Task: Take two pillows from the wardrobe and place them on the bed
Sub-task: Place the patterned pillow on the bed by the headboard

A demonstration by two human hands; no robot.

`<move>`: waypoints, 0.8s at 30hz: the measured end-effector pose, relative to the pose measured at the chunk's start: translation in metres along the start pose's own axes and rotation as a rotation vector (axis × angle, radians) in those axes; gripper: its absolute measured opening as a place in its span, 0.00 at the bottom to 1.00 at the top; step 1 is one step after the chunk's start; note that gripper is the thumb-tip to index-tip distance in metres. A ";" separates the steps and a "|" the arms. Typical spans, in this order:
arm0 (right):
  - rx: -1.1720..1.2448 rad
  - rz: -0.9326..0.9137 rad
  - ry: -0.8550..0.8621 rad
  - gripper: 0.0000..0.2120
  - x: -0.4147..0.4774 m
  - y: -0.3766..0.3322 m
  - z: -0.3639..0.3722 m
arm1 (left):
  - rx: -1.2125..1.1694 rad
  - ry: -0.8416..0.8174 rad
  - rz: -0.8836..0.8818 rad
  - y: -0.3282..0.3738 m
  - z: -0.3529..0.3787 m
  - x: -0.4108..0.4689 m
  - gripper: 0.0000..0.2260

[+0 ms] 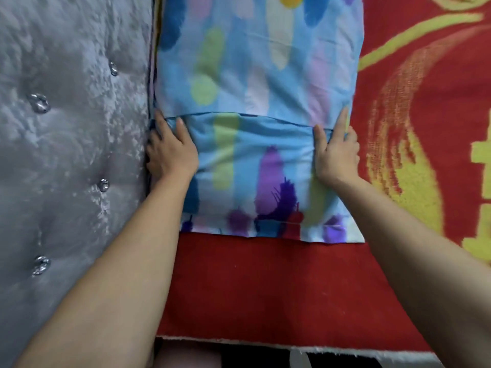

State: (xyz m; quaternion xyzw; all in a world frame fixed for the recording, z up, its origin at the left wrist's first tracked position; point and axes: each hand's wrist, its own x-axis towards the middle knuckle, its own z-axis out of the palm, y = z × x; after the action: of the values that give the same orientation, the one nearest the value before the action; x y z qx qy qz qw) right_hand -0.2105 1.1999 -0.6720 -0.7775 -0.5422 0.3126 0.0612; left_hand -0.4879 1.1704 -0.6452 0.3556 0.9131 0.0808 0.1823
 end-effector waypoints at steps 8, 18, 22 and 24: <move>-0.098 -0.009 0.118 0.34 0.014 0.007 0.028 | 0.017 -0.018 0.030 -0.014 0.025 0.012 0.37; -0.299 -0.176 -0.011 0.32 -0.062 0.026 -0.016 | 0.097 -0.041 0.194 -0.032 -0.007 -0.055 0.29; -0.467 -0.409 0.121 0.36 -0.099 0.011 -0.079 | 0.189 -0.036 0.378 -0.031 -0.064 -0.104 0.29; -0.452 -0.469 0.178 0.37 -0.096 -0.005 -0.101 | 0.211 -0.041 0.431 -0.017 -0.083 -0.106 0.30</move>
State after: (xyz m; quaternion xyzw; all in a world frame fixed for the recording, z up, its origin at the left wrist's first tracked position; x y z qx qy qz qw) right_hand -0.1794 1.1419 -0.5492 -0.6498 -0.7544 0.0930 0.0046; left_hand -0.4590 1.0846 -0.5449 0.5609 0.8157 0.0150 0.1411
